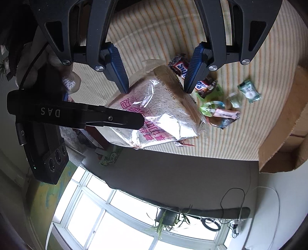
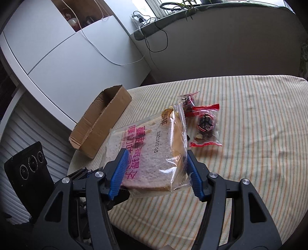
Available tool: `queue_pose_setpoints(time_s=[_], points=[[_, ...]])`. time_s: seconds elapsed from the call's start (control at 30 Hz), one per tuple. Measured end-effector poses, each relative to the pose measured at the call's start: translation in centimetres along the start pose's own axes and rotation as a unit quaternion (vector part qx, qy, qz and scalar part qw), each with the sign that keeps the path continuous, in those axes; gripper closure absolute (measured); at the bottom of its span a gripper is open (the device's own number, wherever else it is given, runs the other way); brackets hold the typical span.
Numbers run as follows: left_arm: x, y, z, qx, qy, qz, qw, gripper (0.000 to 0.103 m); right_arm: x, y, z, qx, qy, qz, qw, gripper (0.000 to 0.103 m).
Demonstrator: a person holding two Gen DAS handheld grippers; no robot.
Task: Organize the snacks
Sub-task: 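Grasp the bread bag with the right tool and lift it toward the box, then lower the bread bag into the cardboard box and open the right tool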
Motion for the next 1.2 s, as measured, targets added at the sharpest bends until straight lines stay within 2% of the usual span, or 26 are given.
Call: queue_pose_setpoints(time_s=[0.4,0.77,1.2], points=[[4.3,0.3,-5.0,0.030,-0.055,0.038,0.9973,0.044,-3.6,-0.8,-7.9,0.052,-0.030,-0.015,0.998,0.041],[8.4,1.3,-11.4,0.070,-0.118,0.064,0.9885,0.044,-9.2,-1.1,-15.4,0.097,-0.073,-0.046,0.992,0.041],[10.0,3.1,-18.2,0.107,-0.161,0.057,0.9795,0.044,-16.1,-0.5,-20.8,0.134,-0.084,-0.089,0.983,0.041]])
Point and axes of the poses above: each gripper's, at about its wrist camera, not at the fingertips, and x roughly against the way its jaws point, z to its right, y to its underside, the point moved 4 cm from there along -x, roughly the way its jaws point, and after that the axes turned 14 degrees about -x, right-handed, at the moved point
